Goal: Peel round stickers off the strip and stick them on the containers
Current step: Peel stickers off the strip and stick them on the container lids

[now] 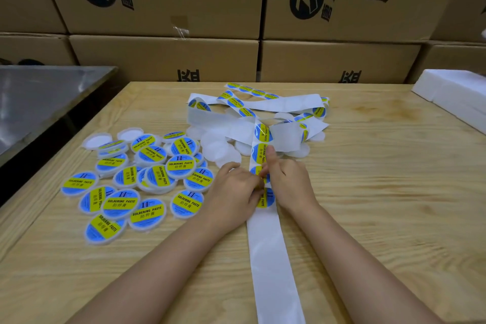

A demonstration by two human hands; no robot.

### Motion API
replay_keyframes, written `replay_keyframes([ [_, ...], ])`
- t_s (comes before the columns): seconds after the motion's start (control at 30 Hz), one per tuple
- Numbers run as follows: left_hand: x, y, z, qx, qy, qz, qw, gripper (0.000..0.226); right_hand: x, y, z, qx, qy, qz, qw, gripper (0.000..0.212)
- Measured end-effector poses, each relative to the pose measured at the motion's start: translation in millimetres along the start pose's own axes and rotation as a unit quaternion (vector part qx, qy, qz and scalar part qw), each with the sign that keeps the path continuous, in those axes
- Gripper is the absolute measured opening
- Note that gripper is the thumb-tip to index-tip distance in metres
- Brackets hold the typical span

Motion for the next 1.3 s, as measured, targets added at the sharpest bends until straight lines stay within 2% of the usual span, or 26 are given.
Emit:
replay_keyframes([
  [0.07,-1.9,3.2,1.3,0.004,0.007,0.017,1.000,0.007,-0.8,-0.9,0.5,0.008,-0.002,0.000,1.000,0.097],
  [0.17,-2.5,6.5,1.9,0.008,-0.001,0.044,0.999,0.009,-2.5,-1.6,-0.3,0.014,0.020,-0.016,1.000,0.072],
  [0.23,-3.5,7.6,1.7,0.005,-0.007,0.049,0.999,0.013,-1.2,-0.4,-2.4,0.032,0.037,-0.083,0.995,0.055],
  [0.3,-4.3,8.0,2.6,0.006,-0.001,0.050,0.999,0.018,3.2,2.3,-4.5,0.097,0.024,-0.195,0.976,0.044],
  [0.37,-4.1,6.4,3.8,0.004,0.006,0.064,0.998,0.021,7.9,5.8,-5.9,0.175,0.000,-0.267,0.948,0.046],
  [0.5,-6.6,4.3,3.1,-0.014,0.029,0.123,0.992,0.016,8.8,9.3,-11.0,0.255,-0.026,-0.287,0.923,0.053],
  [0.57,-10.4,1.3,2.7,-0.057,0.066,0.186,0.979,0.013,8.6,10.6,-11.4,0.241,-0.014,-0.271,0.932,0.051],
  [0.67,-16.4,-10.5,3.4,-0.165,0.150,0.303,0.926,0.004,6.5,12.6,-8.9,0.191,0.022,-0.239,0.952,0.040],
  [0.77,-17.8,-22.1,2.7,-0.271,0.190,0.387,0.861,0.022,4.7,9.7,-6.8,0.150,0.032,-0.255,0.955,0.036],
  [0.9,-16.7,-25.6,1.9,-0.296,0.205,0.443,0.821,0.027,6.1,-2.8,-3.0,0.081,-0.007,-0.275,0.958,0.024],
  [1.07,-18.0,-31.0,2.0,-0.312,0.210,0.444,0.813,0.028,2.7,-6.0,-1.8,0.067,-0.004,-0.271,0.960,0.012],
  [1.23,-15.9,-28.5,3.6,-0.299,0.173,0.384,0.856,0.035,3.8,-8.1,-1.5,0.071,0.012,-0.246,0.967,0.017],
  [1.3,-14.3,-24.6,4.0,-0.301,0.163,0.395,0.852,0.040,5.6,-9.5,0.3,0.074,0.033,-0.242,0.967,0.020],
])
Point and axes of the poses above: each hand's wrist, its own z-axis away from the middle knuckle, its own x-axis out of the palm, y = z × x, the point moved 3 cm from there along -z, towards the middle knuckle, and after that the axes turned 6 degrees about y, right-handed, at the moved point
